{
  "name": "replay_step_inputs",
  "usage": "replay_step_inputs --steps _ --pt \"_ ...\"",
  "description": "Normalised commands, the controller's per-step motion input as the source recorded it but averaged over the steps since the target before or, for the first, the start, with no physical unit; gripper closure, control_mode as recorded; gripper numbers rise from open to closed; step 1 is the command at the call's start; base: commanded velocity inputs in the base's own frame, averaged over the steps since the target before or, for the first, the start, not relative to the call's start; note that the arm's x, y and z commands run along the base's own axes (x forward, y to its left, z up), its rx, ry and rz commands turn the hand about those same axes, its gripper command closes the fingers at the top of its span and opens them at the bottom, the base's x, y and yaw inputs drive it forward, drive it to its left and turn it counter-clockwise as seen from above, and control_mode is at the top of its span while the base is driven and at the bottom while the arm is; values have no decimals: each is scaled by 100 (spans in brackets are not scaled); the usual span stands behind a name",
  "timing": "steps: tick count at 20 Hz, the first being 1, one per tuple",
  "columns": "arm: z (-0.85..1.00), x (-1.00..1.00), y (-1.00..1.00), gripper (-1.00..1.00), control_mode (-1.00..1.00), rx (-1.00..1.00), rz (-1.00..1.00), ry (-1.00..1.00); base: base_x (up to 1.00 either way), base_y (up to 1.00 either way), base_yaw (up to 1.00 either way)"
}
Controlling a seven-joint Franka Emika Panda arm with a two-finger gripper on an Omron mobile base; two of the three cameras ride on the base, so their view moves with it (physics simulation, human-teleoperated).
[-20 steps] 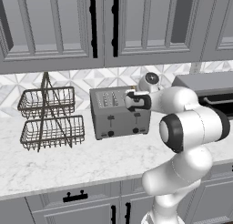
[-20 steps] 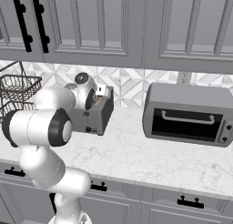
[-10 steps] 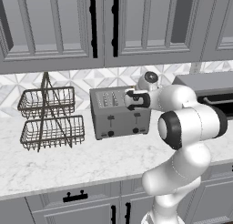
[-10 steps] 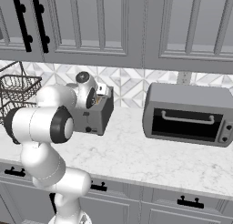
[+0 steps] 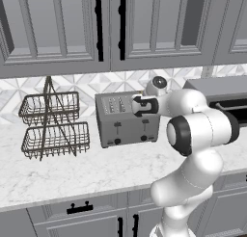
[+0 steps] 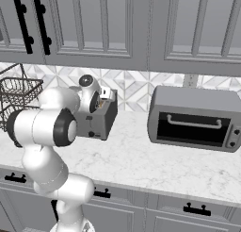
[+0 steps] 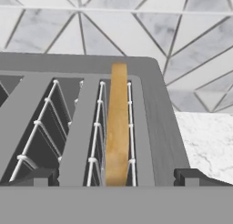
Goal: Start the toaster. Once the lever pops up, take the bread to the plate on the dining counter.
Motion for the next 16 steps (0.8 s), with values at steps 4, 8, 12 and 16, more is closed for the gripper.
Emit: replay_step_inputs --steps 4,8,12,16 --pt "0 6 0 -100 -100 0 0 0 0 0 0" --pt "0 1 0 -100 -100 0 0 0 0 0 0" --pt "0 2 0 -100 -100 0 0 0 0 0 0" --pt "0 2 0 -100 -100 0 0 0 0 0 0"
